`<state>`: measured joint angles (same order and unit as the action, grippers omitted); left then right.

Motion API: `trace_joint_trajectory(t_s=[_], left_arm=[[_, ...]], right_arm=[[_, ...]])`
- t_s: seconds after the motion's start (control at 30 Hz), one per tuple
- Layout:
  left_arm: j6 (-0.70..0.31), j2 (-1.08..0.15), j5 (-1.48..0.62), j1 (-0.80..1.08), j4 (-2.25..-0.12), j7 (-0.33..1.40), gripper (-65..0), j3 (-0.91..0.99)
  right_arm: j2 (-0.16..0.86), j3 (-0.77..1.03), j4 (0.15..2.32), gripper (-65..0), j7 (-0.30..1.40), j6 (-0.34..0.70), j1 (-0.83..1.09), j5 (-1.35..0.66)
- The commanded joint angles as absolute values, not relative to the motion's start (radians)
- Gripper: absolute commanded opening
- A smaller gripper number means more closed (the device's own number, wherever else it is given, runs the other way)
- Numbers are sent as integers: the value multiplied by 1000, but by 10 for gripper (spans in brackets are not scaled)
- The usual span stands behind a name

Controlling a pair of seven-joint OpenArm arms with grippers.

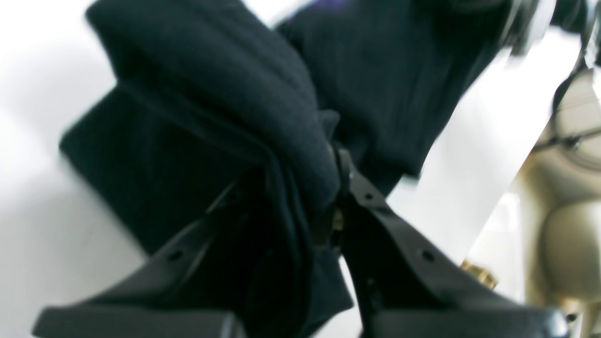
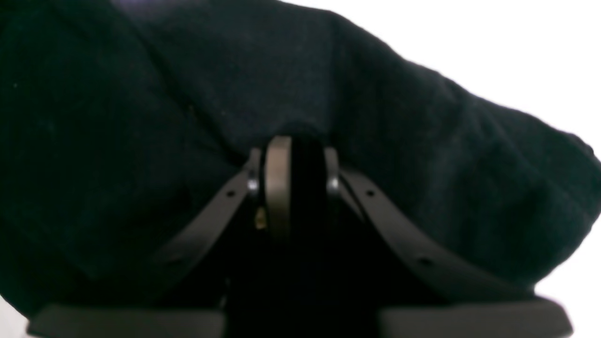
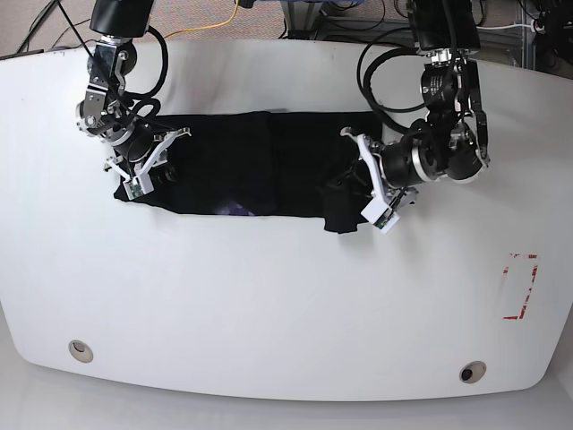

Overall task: Layout the t-shirt on the table in an organized manner, then fold the t-shirt properly
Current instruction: 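Grasp the strip end with the left gripper and fold it toward the right gripper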

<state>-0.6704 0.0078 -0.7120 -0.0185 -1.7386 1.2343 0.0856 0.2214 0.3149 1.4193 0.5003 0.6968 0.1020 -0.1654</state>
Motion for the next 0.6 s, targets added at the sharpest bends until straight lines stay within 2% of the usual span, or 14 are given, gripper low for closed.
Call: trace_joint_trajectory(t_s=[0.0,0.33,0.47,0.57], left_arm=[[-665,36,-739,-30,-1696,1214,-614,84],[-638,47,-739,-71,-1641,1214,-603,84],[-638,47,-739,-71,-1641,1214,-531,84],[-638,48,-742,-84,-1641,1214,-442,84]], right_arm=[[226,314,1420,-569,550,698,108,-140],[226,314,1420,-569,550,698,110,-140],[226,314,1422,-569,550,698,119,-140],[226,312,1422,-569,550,698,120,-140]])
